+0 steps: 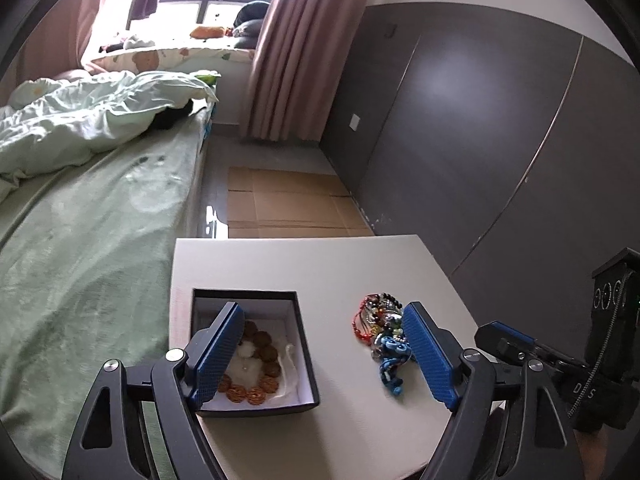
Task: Organize jewelry
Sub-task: 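Grasp the blue beaded piece with the left gripper and lift it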
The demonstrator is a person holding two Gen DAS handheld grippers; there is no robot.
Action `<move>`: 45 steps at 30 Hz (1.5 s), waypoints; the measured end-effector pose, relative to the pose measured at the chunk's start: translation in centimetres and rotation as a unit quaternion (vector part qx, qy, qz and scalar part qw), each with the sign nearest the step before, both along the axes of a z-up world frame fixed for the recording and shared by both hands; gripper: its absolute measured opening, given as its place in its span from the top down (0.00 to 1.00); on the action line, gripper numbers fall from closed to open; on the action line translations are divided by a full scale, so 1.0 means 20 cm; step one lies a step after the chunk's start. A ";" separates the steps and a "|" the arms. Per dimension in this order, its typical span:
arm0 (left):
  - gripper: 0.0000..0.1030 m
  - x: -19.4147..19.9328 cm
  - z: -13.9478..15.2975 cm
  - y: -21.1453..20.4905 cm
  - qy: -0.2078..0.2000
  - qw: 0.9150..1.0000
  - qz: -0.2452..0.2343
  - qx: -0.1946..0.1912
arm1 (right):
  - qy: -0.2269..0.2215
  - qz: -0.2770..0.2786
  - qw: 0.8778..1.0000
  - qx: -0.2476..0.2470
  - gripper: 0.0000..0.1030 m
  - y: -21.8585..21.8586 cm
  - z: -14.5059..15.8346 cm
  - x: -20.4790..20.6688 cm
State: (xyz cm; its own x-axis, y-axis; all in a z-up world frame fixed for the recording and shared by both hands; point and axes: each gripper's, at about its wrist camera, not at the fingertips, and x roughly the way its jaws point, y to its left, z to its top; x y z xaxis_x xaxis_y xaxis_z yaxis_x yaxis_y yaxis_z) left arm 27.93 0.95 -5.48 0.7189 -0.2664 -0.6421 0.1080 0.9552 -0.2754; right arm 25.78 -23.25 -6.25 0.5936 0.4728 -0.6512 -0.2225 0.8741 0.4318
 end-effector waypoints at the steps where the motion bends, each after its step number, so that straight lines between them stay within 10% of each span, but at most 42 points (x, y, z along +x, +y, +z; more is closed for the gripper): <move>1: 0.20 0.01 0.00 -0.01 0.002 1.000 -0.002 -0.001 | -0.001 -0.001 1.000 0.000 0.24 -0.01 0.00 0.00; 24: 0.20 0.14 -0.27 -0.47 0.082 0.993 -0.074 0.029 | 0.033 -0.058 0.997 0.047 0.18 -0.48 -0.19 -0.01; 39: 0.42 0.21 -0.55 -0.63 0.132 0.985 -0.091 0.068 | 0.049 -0.051 0.995 0.069 0.18 -0.59 -0.29 -0.03; 43: 0.87 0.23 -0.61 -0.62 0.151 0.982 -0.094 0.060 | 0.057 -0.047 0.995 0.070 0.18 -0.59 -0.32 -0.02; 45: 0.91 0.20 -0.59 -0.61 0.138 0.984 -0.093 0.059 | 0.058 -0.043 0.995 0.070 0.18 -0.58 -0.33 -0.02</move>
